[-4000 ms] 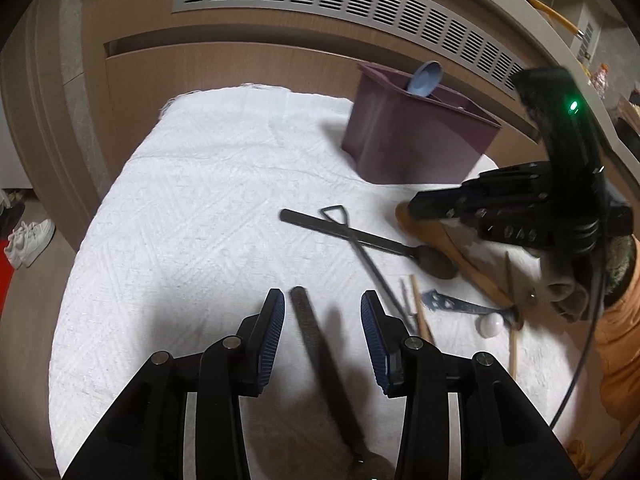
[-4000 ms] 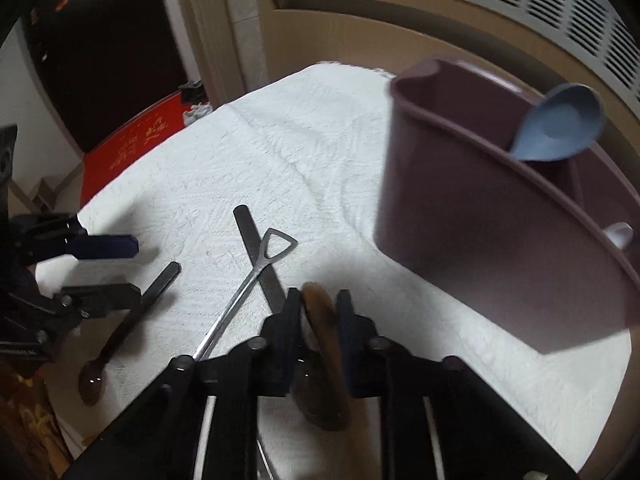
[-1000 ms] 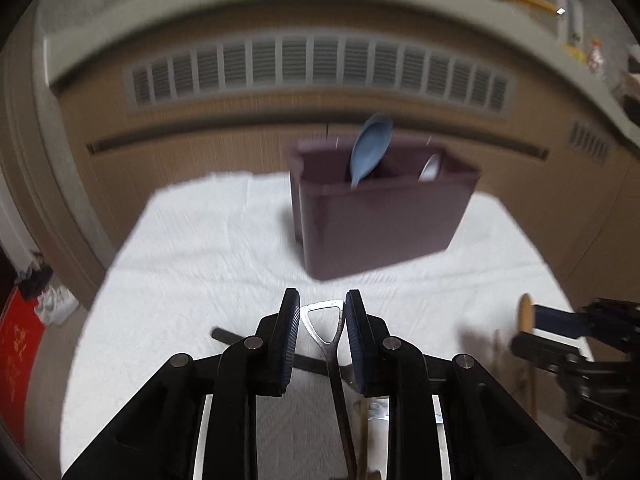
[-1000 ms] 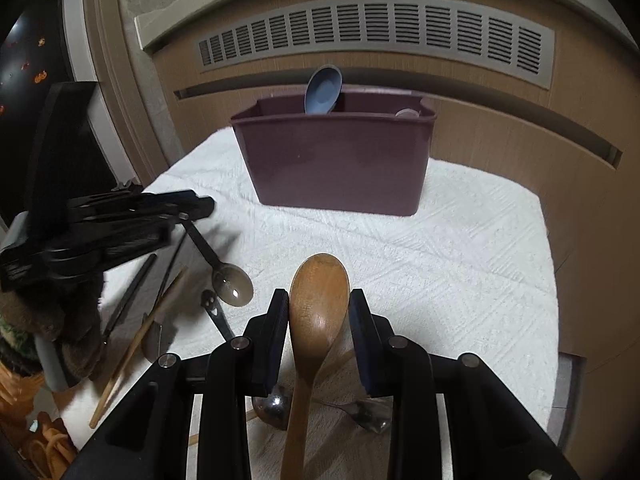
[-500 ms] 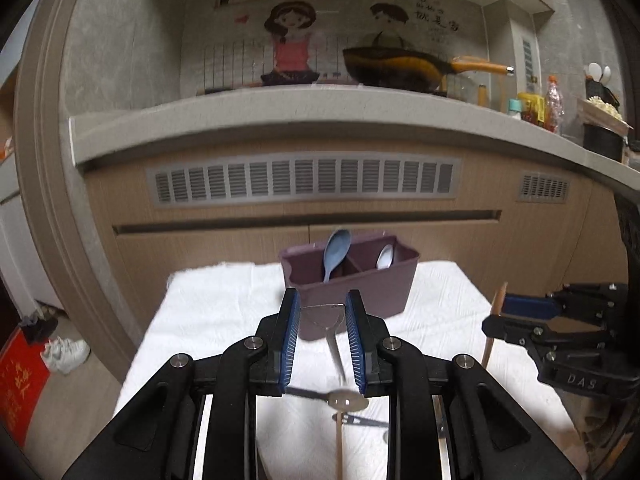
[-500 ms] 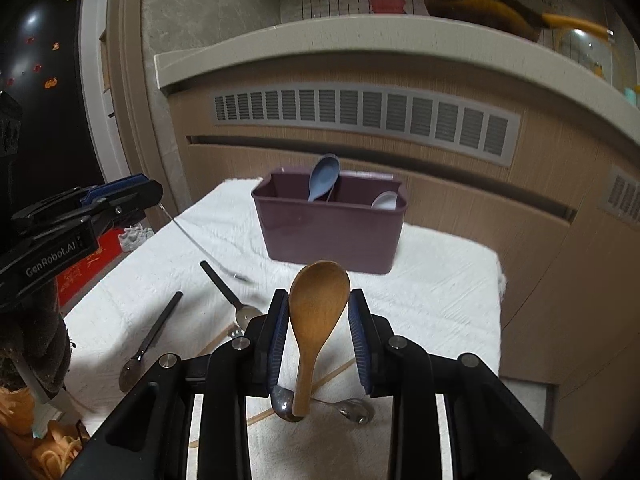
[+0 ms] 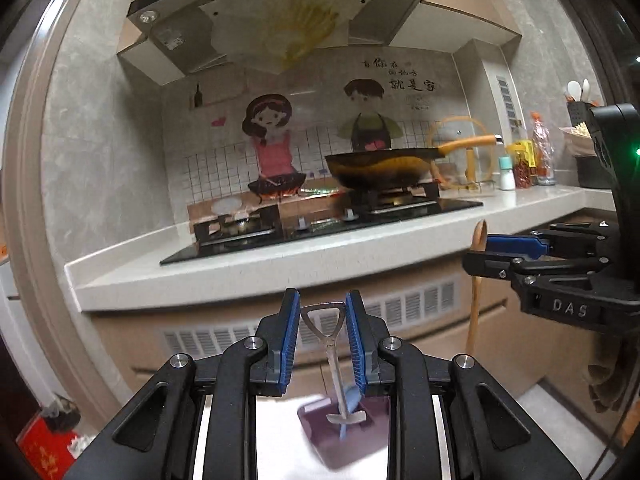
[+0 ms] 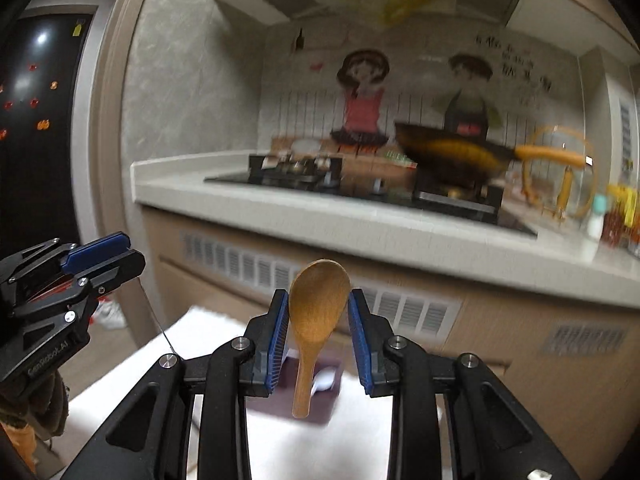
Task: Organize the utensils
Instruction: 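Lift both utensils and drop them into the maroon caddy, opening both grippers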
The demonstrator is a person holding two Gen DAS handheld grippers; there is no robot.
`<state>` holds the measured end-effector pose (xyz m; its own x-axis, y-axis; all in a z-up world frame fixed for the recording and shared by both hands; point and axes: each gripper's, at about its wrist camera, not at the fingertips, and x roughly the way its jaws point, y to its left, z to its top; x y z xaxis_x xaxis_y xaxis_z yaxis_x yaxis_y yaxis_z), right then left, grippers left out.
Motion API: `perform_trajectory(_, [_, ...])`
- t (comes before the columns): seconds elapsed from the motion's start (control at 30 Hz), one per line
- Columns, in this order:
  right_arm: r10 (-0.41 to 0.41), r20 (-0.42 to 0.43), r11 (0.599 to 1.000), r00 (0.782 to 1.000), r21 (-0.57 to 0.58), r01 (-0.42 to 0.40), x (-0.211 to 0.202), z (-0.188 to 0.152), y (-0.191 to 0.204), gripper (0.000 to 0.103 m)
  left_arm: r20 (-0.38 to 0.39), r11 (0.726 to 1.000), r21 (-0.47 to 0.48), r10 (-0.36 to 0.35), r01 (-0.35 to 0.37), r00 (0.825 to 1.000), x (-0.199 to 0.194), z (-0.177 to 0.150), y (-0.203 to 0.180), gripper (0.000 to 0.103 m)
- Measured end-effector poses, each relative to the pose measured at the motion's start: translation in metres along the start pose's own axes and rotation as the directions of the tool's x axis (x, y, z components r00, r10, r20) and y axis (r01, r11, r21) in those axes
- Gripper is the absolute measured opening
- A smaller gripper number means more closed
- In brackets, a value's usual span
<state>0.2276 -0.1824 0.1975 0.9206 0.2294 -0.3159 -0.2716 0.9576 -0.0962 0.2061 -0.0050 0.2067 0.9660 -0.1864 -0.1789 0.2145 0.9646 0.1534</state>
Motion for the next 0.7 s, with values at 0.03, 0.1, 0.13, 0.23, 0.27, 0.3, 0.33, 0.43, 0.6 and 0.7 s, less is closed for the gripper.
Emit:
perform_trajectory(0.03, [-0.001,0.008,1.0,1.0,-0.003,0.001,0.006,0.005,0.0,0.028,-0.005,1.0,-0.003,-0.002,0.002,1.0,0.009,0.002,0.003,0.024])
perform_trajectory(0.1, [-0.007,0.017,1.0,1.0,-0.01,0.007,0.026,0.011,0.001,0.028,-0.029,1.0,-0.022,-0.017,0.017,0.999,0.035,0.002,0.009,0.024])
perform_trajectory(0.13, [-0.004,0.012,1.0,1.0,-0.013,0.004,0.036,0.012,0.001,0.028,-0.041,0.999,-0.029,-0.023,0.022,0.999,0.045,0.001,0.012,0.024])
perform_trajectory(0.23, [0.002,-0.012,1.0,1.0,-0.008,-0.002,0.07,0.006,0.003,0.028,-0.09,0.998,-0.049,-0.033,0.029,0.995,0.084,-0.014,0.023,0.024])
perform_trajectory(0.27, [0.006,-0.022,1.0,1.0,-0.005,-0.006,0.083,0.001,0.003,0.028,-0.112,0.998,-0.059,-0.039,0.033,0.993,0.097,-0.022,0.027,0.024])
perform_trajectory(0.3, [0.007,-0.034,1.0,0.999,0.002,-0.007,0.096,-0.004,0.003,0.028,-0.138,0.996,-0.075,-0.049,0.039,0.989,0.11,-0.03,0.031,0.024])
perform_trajectory(0.33, [0.007,-0.048,1.0,0.999,0.008,-0.007,0.106,-0.009,0.003,0.028,-0.16,0.995,-0.088,-0.061,0.047,0.985,0.121,-0.038,0.034,0.024])
perform_trajectory(0.43, [0.012,-0.119,1.0,0.993,0.019,-0.01,0.146,-0.031,0.006,0.028,-0.246,0.99,-0.124,-0.097,0.068,0.964,0.158,-0.07,0.038,0.024])
perform_trajectory(0.6, [0.047,-0.26,0.998,0.964,0.059,-0.033,0.197,-0.072,0.004,0.028,-0.346,0.98,-0.167,-0.157,0.104,0.925,0.195,-0.118,0.039,0.024])
perform_trajectory(0.7, [0.071,-0.33,0.995,0.941,0.085,-0.045,0.218,-0.099,0.003,0.028,-0.386,0.975,-0.188,-0.188,0.123,0.903,0.206,-0.139,0.036,0.024])
